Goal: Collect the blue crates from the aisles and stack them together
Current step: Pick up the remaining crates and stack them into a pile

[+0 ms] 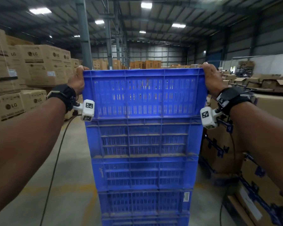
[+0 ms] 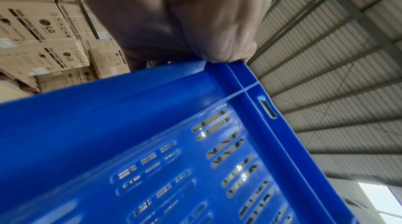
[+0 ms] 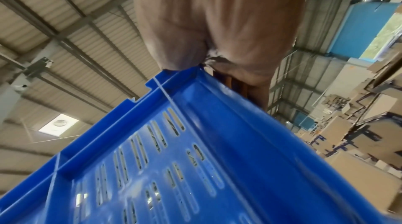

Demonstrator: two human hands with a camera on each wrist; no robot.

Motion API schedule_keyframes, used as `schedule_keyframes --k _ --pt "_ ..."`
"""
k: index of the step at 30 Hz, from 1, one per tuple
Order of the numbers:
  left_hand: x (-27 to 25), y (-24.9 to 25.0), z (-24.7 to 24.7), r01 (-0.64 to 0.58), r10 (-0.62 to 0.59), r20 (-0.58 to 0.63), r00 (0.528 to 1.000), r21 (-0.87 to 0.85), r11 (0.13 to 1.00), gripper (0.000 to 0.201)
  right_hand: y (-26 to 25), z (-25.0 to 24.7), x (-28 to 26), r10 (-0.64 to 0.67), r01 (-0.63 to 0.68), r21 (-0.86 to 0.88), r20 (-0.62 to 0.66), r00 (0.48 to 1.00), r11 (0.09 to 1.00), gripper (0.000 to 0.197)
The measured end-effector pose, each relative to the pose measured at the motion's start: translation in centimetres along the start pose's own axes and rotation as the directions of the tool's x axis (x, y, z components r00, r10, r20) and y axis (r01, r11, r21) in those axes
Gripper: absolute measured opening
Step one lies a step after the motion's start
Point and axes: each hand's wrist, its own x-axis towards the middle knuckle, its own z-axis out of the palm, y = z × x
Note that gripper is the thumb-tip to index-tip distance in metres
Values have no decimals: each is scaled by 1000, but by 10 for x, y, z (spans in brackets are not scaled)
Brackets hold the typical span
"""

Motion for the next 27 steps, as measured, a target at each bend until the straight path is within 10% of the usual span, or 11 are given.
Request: schedule_keyframes --k 20,27 --pt "-31 21 0 -15 14 14 1000 50 999 58 -10 -1 -16 100 -100 100 10 995 990 60" --pt "-38 27 5 20 -21 15 1000 64 998 56 -7 -7 -11 109 -113 116 40 993 987 100"
